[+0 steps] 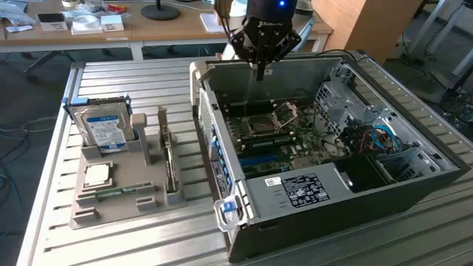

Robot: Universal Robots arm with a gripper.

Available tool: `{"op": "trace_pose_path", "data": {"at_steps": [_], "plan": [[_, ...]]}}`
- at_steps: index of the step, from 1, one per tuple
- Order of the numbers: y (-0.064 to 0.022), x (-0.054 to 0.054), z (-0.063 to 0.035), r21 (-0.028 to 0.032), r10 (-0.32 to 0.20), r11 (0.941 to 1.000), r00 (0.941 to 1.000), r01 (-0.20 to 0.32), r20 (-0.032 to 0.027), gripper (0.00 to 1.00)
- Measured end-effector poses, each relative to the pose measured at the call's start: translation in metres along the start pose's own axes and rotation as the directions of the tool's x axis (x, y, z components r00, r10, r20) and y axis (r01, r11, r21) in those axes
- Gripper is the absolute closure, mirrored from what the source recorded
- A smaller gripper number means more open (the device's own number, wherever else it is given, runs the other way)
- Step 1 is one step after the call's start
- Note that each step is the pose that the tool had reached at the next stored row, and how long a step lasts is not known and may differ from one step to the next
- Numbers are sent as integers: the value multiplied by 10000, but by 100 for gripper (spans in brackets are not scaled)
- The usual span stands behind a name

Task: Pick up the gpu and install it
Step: 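Reach for the gpu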

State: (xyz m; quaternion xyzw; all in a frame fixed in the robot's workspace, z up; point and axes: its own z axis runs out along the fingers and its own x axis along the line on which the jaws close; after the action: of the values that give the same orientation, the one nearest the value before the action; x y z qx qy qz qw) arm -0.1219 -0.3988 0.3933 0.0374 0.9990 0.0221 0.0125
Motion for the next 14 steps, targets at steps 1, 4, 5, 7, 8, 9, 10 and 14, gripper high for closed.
{"op": "trace_pose_path", "data": {"at_steps": [1, 4, 5, 7, 8, 9, 10, 14], "plan": [[0, 0, 0, 0, 0, 10000, 10000, 0, 0, 89], [0, 0, 0, 0, 1, 10000, 10000, -1, 0, 89], [0, 0, 0, 0, 1, 10000, 10000, -1, 0, 89], [0, 0, 1, 21, 1, 10000, 10000, -1, 3, 89], [0, 0, 1, 23, 0, 10000, 10000, 0, 3, 89], [0, 0, 1, 23, 0, 10000, 10000, 0, 4, 89], [0, 0, 1, 24, 0, 10000, 10000, 0, 3, 89], [0, 0, 0, 26, 0, 10000, 10000, 0, 2, 89]]}}
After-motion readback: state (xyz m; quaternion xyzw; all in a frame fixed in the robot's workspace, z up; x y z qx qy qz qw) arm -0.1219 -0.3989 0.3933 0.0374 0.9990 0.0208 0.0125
